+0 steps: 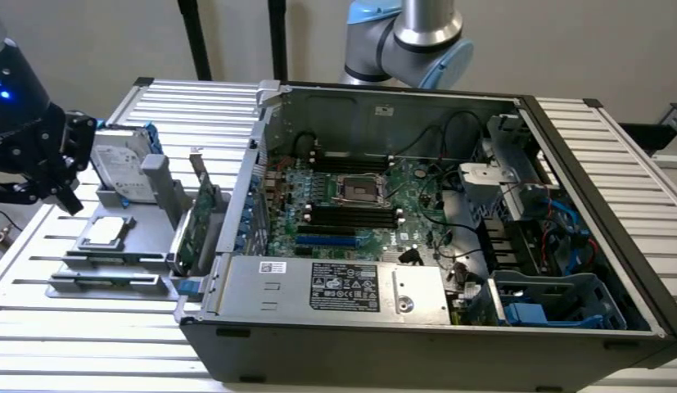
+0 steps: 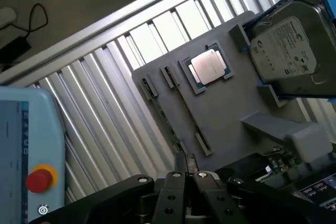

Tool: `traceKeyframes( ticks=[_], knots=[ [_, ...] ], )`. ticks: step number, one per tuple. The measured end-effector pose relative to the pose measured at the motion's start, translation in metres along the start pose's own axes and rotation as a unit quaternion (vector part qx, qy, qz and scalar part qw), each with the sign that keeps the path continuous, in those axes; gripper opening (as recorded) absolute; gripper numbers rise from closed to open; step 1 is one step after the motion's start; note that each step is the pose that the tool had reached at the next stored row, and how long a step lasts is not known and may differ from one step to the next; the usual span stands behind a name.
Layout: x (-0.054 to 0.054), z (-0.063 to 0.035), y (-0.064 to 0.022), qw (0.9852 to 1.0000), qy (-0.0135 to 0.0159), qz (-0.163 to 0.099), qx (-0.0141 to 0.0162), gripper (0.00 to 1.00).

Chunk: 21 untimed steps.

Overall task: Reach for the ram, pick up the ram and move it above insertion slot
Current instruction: 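Pick up the ram and move it above insertion slot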

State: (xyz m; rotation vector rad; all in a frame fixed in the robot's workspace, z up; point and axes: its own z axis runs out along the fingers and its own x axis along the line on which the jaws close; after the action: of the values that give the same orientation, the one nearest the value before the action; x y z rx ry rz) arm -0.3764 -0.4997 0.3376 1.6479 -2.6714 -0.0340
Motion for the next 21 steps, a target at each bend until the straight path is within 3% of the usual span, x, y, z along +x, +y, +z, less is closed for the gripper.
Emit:
traceKeyframes(
  ticks=[5,10,16,21],
  knots=[
    [0.0000,0.0014,0.0000,0.9990,0.0009,-0.045,-0.0004,0.11],
    [0.0001,0.0032,-0.0001,0.9959,0.0018,-0.090,-0.0008,0.11],
    [0.0001,0.0054,-0.0001,0.9895,0.0030,-0.145,-0.0015,0.11],
    [0.0001,0.0075,-0.0001,0.9818,0.0038,-0.190,-0.0018,0.11]
  ],
)
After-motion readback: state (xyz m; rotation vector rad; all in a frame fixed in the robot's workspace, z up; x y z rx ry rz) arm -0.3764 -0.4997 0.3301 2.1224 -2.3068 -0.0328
